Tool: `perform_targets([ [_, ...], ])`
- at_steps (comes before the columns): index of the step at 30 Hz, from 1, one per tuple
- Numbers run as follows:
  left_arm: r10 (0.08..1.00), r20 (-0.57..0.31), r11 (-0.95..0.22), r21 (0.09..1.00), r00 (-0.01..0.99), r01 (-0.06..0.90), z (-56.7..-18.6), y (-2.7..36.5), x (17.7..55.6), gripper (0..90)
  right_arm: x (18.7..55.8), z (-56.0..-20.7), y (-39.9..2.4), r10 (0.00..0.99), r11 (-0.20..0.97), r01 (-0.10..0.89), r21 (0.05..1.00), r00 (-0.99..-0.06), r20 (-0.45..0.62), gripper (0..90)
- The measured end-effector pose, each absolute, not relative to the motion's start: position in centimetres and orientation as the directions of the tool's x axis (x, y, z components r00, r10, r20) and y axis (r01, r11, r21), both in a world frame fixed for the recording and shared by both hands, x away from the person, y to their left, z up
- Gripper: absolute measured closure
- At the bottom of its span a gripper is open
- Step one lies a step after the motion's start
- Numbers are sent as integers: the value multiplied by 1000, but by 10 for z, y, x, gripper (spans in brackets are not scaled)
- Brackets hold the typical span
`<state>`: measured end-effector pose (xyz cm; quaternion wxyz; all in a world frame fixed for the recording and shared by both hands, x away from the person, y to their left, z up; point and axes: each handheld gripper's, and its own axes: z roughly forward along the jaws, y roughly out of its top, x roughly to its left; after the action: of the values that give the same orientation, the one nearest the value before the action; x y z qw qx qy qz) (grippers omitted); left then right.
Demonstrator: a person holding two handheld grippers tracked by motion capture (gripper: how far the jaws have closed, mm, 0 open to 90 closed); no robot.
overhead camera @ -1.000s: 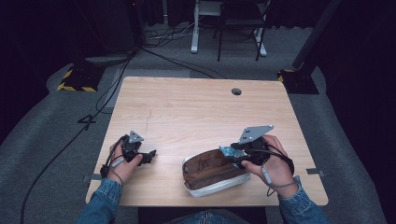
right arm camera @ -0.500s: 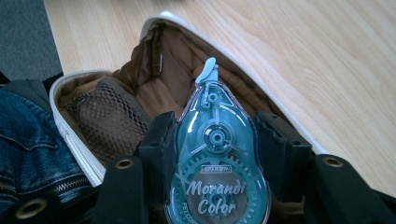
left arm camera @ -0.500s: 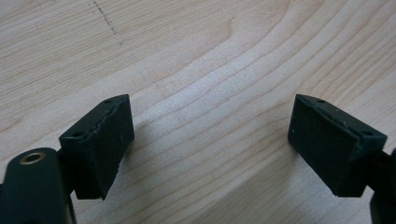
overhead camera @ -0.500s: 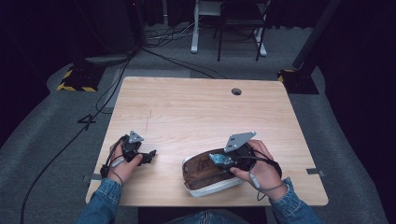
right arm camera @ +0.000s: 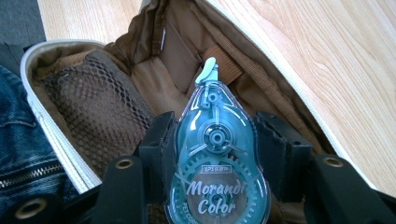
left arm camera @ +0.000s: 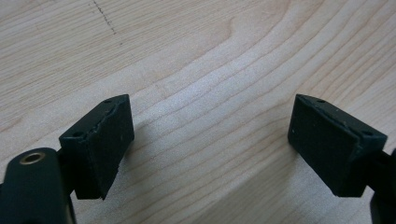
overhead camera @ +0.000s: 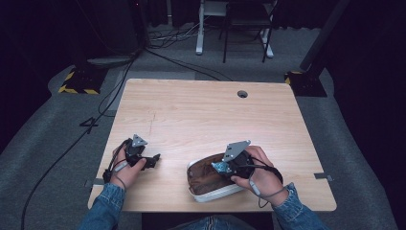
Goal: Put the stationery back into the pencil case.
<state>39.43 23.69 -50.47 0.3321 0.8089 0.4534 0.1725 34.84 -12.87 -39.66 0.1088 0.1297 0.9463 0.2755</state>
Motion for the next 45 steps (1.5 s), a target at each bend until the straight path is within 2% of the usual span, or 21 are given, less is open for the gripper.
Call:
perform_targets([
  [14,850,-26,-365,692,527,622,-505,235,395,138,353,-403,-129,299,808,179,561,-945,-129,492],
  [18,849,-26,-365,693,527,622,-505,235,395,137,355,-403,-130,317,785,183,591,-940,-129,386],
  [29,848,-26,-367,691,529,623,-505,235,395,132,353,-392,-139,325,752,190,632,-940,-104,382],
  [43,845,-25,-372,690,534,621,-505,236,393,132,364,-370,-181,441,598,265,756,-897,-34,319],
  [45,847,-29,-367,690,531,623,-505,237,392,132,368,-368,-191,474,569,277,774,-880,-33,289],
])
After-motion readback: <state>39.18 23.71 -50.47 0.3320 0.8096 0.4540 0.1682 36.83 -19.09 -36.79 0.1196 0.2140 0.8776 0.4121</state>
